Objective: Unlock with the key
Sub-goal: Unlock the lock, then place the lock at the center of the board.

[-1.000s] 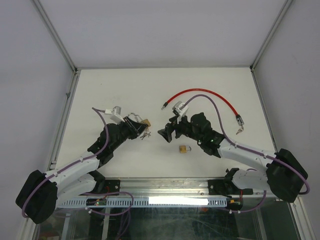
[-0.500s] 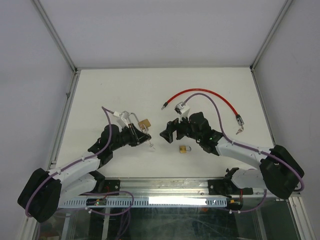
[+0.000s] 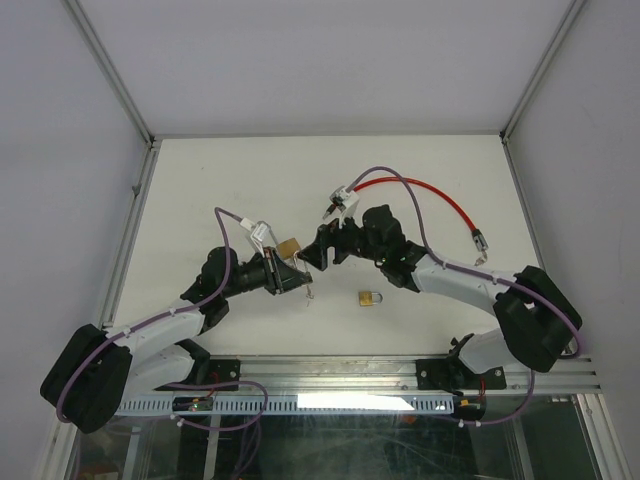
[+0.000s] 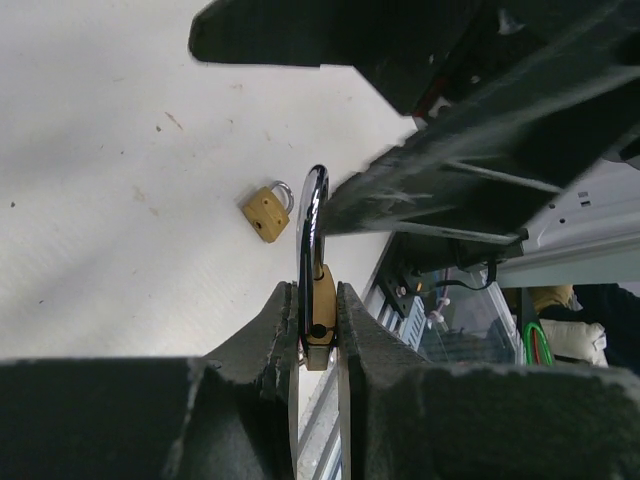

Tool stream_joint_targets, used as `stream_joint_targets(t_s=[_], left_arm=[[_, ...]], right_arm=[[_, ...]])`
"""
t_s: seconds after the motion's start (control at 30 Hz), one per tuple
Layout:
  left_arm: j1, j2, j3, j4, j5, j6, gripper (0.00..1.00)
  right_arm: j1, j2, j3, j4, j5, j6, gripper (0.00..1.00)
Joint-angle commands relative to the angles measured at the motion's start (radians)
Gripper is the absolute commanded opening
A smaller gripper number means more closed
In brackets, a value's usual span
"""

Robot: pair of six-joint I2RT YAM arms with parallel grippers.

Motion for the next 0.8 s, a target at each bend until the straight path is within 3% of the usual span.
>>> stream_joint_targets(t_s=[0.0, 0.27, 0.4, 0.5, 0.7, 0.77], left_arm=[[0.003, -0.014, 0.007, 0.117, 0.046, 0.021, 0.00], [0.003, -0.011, -0.004, 0.113, 0.013, 0.008, 0.00], [0.003, -0.008, 0.011, 0.042, -0.043, 0.002, 0.01], [0.004, -0.003, 0.039, -0.068, -0.131, 0.011, 0.18], [0.004, 0.015, 0.074, -0.190, -0.238, 0.003, 0.65], [0.004, 0.015, 0.077, -0.204, -0.259, -0.005, 0.73]], right_arm=[[-0.001, 0.044, 0.040, 0.091, -0.097, 0.050, 0.68], [-0.002, 0.053, 0.009, 0.138, -0.218, 0.089, 0.31], [-0.003, 0.031, 0.003, 0.113, -0.208, 0.068, 0.00], [-0.003, 0.003, 0.003, 0.061, -0.170, 0.039, 0.00], [-0.003, -0.033, 0.029, -0.129, -0.006, -0.037, 0.00], [-0.003, -0.031, 0.047, -0.195, 0.071, -0.055, 0.00]])
